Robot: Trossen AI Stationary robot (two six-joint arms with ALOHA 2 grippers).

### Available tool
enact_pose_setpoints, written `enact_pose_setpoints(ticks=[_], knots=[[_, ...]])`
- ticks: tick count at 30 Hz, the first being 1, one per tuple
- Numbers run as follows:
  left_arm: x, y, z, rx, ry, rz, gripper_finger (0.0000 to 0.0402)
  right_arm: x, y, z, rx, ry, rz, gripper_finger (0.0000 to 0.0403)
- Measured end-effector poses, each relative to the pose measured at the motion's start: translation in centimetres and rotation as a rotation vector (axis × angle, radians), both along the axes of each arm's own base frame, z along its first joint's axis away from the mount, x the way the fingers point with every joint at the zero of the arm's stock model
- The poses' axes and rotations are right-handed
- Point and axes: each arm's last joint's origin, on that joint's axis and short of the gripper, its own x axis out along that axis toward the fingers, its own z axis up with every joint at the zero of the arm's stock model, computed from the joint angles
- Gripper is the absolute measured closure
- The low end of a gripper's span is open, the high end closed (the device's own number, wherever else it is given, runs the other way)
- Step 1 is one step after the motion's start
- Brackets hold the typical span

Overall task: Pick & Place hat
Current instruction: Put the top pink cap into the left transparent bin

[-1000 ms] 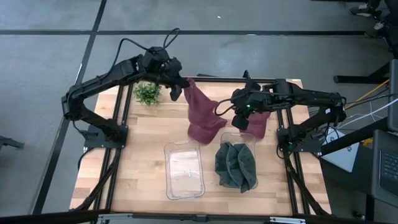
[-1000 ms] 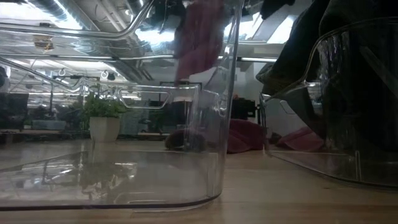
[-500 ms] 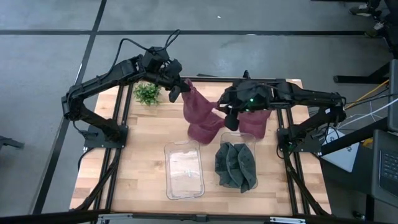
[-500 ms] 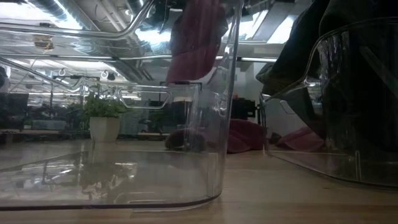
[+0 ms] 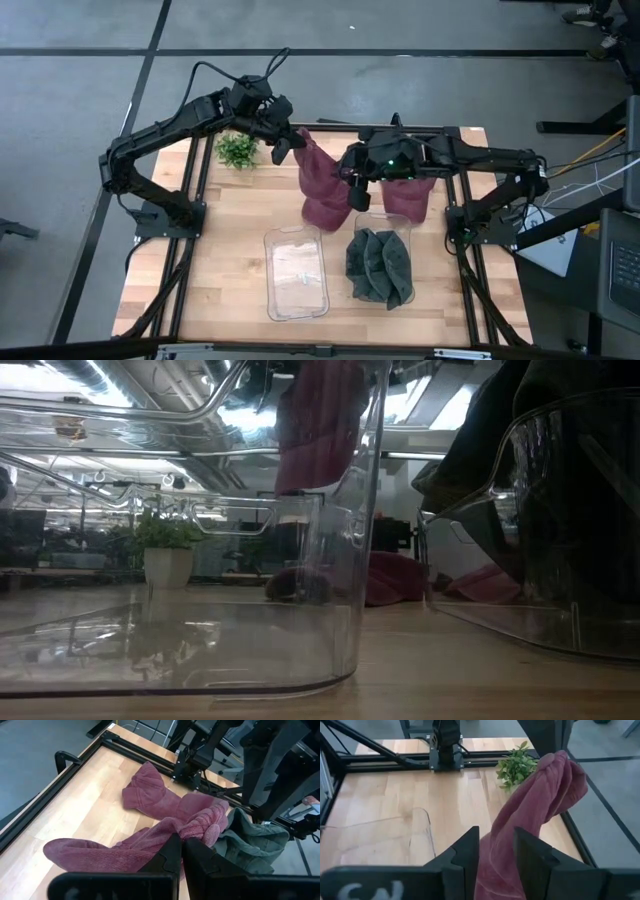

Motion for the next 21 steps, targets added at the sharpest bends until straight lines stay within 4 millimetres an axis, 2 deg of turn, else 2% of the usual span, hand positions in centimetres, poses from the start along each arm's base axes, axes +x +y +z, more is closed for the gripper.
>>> enact_pose_setpoints(ticks=[3, 7, 12, 16, 21], knots=[[0.0, 0.0, 0.0, 0.001, 0.0, 0.0, 0.0396, 0.0, 0.0, 0.1, -0.004, -0.002, 0.001, 0.0265], [0.0, 0.0, 0.0, 0.001, 0.0, 0.0, 0.0396, -0.2, 0.0, 0.1, -0.009, 0.001, -0.008, 0.0218], [0.0, 0.0, 0.0, 0.001, 0.0, -0.001, 0.0396, -0.8, -0.2, -0.6, -0.024, 0.085, -0.079, 0.0166], [0.0, 0.0, 0.0, 0.001, 0.001, -0.001, 0.0396, -1.0, -0.3, -0.8, -0.022, 0.115, -0.111, 0.0156], [0.0, 0.0, 0.0, 0.008, 0.0, -0.007, 0.0396, -1.1, -0.3, -0.9, -0.021, 0.126, -0.107, 0.0168]])
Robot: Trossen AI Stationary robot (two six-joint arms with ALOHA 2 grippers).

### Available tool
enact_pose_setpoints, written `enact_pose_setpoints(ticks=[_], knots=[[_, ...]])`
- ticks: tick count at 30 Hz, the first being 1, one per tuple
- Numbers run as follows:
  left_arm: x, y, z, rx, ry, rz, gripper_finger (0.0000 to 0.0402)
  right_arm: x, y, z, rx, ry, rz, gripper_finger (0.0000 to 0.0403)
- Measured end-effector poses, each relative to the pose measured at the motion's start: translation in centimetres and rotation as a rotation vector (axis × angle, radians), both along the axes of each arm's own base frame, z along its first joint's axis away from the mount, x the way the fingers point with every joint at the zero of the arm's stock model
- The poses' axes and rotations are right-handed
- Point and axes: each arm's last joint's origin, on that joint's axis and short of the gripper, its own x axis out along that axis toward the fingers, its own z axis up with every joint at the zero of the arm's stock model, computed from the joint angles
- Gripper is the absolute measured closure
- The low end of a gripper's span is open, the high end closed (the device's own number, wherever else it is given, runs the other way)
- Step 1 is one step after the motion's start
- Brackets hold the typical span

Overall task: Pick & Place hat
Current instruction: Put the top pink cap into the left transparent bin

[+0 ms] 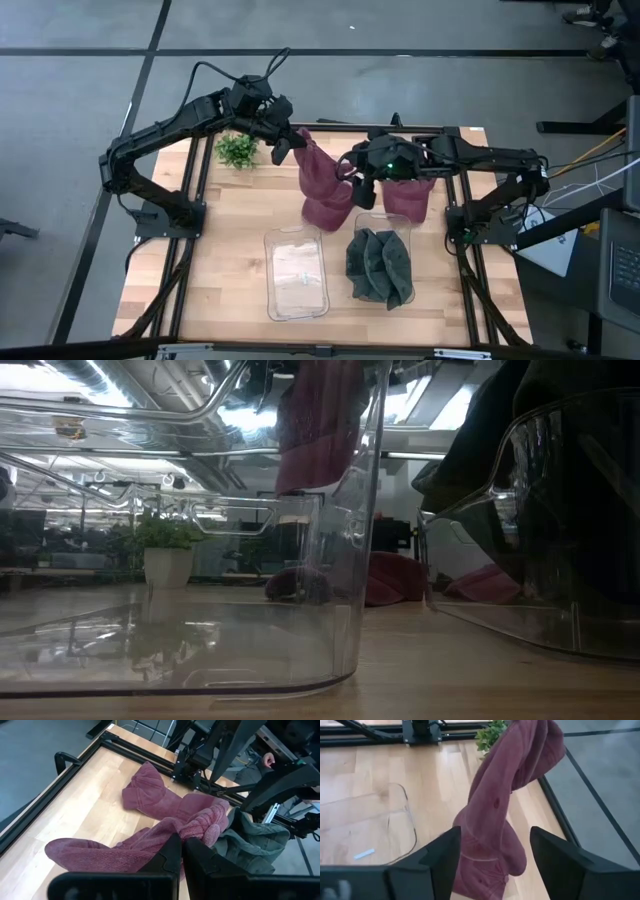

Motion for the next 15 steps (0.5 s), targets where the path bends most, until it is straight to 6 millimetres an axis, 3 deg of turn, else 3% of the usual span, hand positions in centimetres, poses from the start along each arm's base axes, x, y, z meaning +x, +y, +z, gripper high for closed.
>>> enact_pose_setpoints(ticks=[15], knots=[[0.7, -1.7, 0.8, 0.023, -0.076, -0.067, 0.0395, 0.1, 0.1, -0.3, 0.011, 0.024, 0.045, 0.022]])
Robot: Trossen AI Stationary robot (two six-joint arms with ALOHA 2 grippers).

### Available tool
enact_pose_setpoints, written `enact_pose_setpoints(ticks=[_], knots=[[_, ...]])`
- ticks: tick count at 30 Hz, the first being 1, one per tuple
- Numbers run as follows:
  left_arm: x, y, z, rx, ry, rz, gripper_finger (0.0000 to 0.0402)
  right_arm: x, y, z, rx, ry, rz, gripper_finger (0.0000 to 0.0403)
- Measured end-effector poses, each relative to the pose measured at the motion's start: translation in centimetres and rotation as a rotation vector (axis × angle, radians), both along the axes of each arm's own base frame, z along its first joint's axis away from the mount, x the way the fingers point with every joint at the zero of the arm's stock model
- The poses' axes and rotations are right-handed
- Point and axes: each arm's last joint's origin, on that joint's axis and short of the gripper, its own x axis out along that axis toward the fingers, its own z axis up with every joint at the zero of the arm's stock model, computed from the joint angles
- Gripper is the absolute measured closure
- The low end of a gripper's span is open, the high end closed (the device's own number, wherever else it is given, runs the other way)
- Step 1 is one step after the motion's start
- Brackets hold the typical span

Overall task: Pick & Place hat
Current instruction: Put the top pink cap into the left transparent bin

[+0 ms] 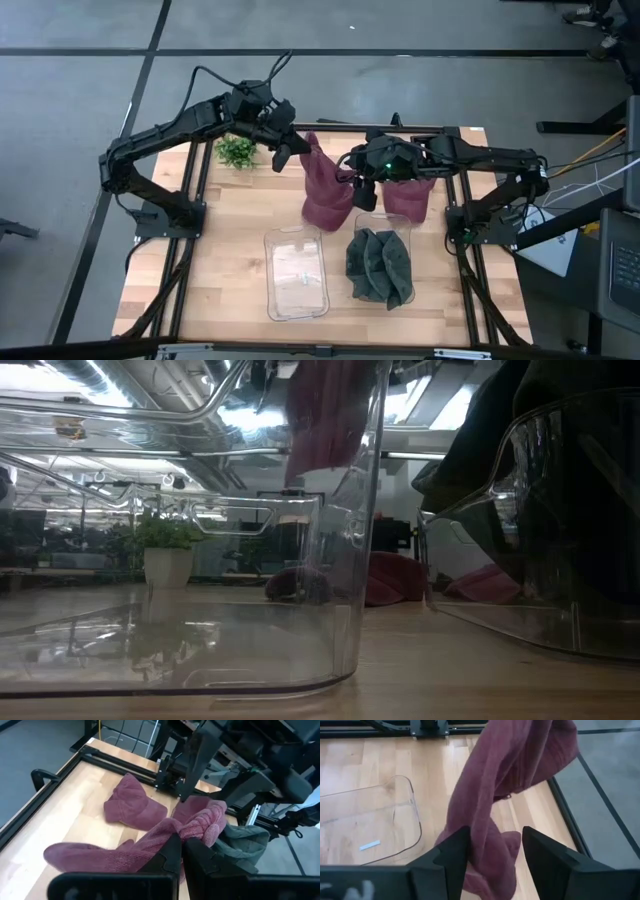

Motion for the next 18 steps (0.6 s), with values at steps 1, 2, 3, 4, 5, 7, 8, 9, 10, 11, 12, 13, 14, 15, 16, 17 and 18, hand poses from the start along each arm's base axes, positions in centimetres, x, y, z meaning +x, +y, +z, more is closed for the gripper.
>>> enact_pose_setpoints(ticks=[1, 2, 3, 4, 5, 7, 8, 9, 10, 11, 12, 13, 14, 15, 16, 17, 18], knots=[[-0.05, -0.03, 0.08, 0.001, -0.004, 0.0, 0.0395, 0.13, 0.01, -0.11, 0.0, 0.003, 0.001, 0.0224], [-0.08, -0.06, 0.16, 0.004, -0.01, -0.001, 0.0395, 0.17, 0.01, -0.15, -0.001, 0.005, 0.001, 0.0229], [-0.06, -0.11, 0.19, 0.006, -0.012, -0.002, 0.0395, 0.22, 0.01, -0.2, -0.001, 0.008, 0.001, 0.0237], [-0.06, -0.11, 0.2, 0.006, -0.012, -0.002, 0.0395, 0.27, 0.02, -0.26, -0.003, 0.01, 0.004, 0.0249], [-0.05, -0.13, 0.17, 0.003, -0.011, -0.002, 0.0395, 0.32, 0.02, -0.31, -0.003, 0.012, 0.005, 0.0266], [-0.11, -0.16, 0.22, 0.003, -0.012, -0.002, 0.0395, 0.34, 0.07, -0.33, 0.01, 0.013, 0.023, 0.0319], [-0.15, -0.17, 0.26, 0.004, -0.014, -0.002, 0.0395, 0.35, 0.12, -0.34, 0.019, 0.014, 0.04, 0.0356], [-0.16, -0.17, 0.27, 0.004, -0.014, -0.002, 0.0395, 0.36, 0.18, -0.35, 0.022, 0.017, 0.057, 0.0378], [-0.16, -0.17, 0.27, 0.004, -0.014, -0.002, 0.0395, 0.37, 0.19, -0.35, 0.024, 0.017, 0.061, 0.0387], [-0.16, -0.17, 0.26, 0.004, -0.014, -0.002, 0.0395, 0.37, 0.19, -0.36, 0.03, 0.015, 0.055, 0.0391], [-0.16, -0.17, 0.26, 0.004, -0.013, -0.002, 0.0395, 0.37, 0.19, -0.36, 0.035, 0.014, 0.054, 0.0395], [-0.16, -0.17, 0.26, 0.004, -0.014, -0.002, 0.0395, 0.37, 0.19, -0.36, 0.035, 0.014, 0.053, 0.0396], [-0.16, -0.17, 0.26, 0.006, -0.014, -0.003, 0.0395, 0.36, 0.19, -0.36, 0.035, 0.014, 0.049, 0.0397], [-0.16, -0.18, 0.26, 0.011, -0.013, -0.005, 0.0395, 0.36, 0.16, -0.36, 0.032, 0.013, 0.039, 0.0397], [-0.16, -0.18, 0.24, 0.017, -0.012, -0.008, 0.0394, 0.35, 0.12, -0.35, 0.024, 0.012, 0.027, 0.0398], [-0.17, -0.18, 0.22, 0.022, -0.01, -0.01, 0.0393, 0.34, 0.08, -0.35, 0.017, 0.012, 0.016, 0.0399], [-0.18, -0.18, 0.2, 0.026, -0.008, -0.013, 0.0391, 0.32, 0.04, -0.33, 0.011, 0.011, 0.002, 0.0399]])
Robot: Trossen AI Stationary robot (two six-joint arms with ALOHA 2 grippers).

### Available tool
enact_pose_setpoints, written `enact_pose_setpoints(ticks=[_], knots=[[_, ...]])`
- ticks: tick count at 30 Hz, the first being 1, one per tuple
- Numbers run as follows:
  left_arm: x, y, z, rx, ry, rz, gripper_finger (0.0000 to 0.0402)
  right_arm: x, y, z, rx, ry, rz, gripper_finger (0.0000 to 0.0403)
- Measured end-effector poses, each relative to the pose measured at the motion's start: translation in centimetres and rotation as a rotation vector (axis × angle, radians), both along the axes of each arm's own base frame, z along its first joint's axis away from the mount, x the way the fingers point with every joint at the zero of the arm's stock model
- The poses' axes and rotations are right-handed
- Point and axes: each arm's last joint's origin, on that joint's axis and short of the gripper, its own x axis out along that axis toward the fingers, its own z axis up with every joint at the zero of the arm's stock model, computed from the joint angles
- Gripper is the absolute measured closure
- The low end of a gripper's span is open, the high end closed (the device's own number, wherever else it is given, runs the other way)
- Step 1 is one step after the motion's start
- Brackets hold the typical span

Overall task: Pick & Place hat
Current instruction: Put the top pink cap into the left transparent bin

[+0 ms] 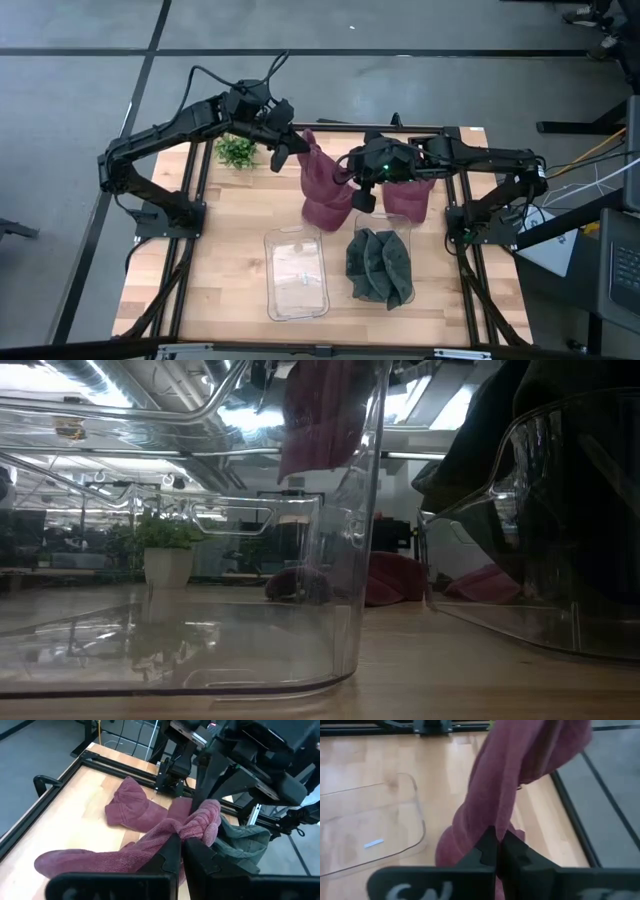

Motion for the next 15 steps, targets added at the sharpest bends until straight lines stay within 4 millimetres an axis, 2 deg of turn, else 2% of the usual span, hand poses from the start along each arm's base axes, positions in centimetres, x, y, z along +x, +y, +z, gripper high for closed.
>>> enact_pose_setpoints(ticks=[7, 15], knots=[[-0.7, -0.5, -0.5, 0.069, 0.072, -0.054, 0.0383, -0.6, -0.2, 0.1, -0.045, 0.041, -0.066, 0.0401], [-1.5, -1.7, -0.9, 0.193, 0.146, -0.171, 0.0381, -1.1, -0.3, 1.8, -0.077, 0.015, -0.06, 0.0401]])
